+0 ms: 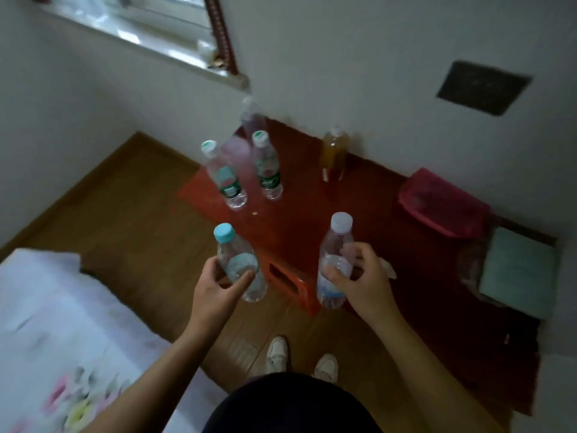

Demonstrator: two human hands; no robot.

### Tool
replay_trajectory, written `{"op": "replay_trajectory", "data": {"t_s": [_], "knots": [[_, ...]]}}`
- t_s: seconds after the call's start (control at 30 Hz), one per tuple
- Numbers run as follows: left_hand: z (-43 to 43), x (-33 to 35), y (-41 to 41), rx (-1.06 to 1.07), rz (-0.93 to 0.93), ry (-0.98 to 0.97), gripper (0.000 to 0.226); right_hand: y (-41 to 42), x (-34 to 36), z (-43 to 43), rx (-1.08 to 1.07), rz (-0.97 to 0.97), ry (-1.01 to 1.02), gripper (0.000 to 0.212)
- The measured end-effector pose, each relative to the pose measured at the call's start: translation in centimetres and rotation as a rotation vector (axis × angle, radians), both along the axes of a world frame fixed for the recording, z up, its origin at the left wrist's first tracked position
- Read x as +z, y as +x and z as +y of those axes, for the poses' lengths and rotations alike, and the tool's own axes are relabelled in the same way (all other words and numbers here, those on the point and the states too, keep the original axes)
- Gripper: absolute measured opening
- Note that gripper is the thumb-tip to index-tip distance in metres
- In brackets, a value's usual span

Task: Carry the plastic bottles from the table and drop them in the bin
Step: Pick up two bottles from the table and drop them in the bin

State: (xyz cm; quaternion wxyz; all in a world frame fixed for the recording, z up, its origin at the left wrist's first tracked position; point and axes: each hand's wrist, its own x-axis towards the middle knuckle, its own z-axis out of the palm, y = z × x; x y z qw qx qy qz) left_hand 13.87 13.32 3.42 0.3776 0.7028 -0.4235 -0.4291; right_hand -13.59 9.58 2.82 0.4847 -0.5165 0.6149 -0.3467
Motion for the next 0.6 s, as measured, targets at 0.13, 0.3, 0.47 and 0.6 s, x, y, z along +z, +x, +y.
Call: {"op": "replay_trajectory", "data": {"t_s": [0.13, 0.3, 0.47, 0.6], "knots": [[7.2, 0.1, 6.8, 0.328, -0.076, -0.014, 0.053, 8.5, 0.5, -0.2, 0.279, -0.044, 0.037, 0.051], [16.1, -0.4, 13.3, 0.712, -0.089, 0.021, 0.048, 17.9, 1.0, -0.1, 0.550, -0.008, 0.022, 0.047], [21.2, -2.0, 18.0, 0.916, -0.077, 0.065, 0.052, 25.7, 1.2, -0.2, 0.706, 0.029, 0.011, 0.045], [21.5, -3.1, 21.9, 0.954, -0.071, 0.083, 0.053, 30.0, -0.2, -1.1, 0.749, 0.072, 0.023, 0.048]]}}
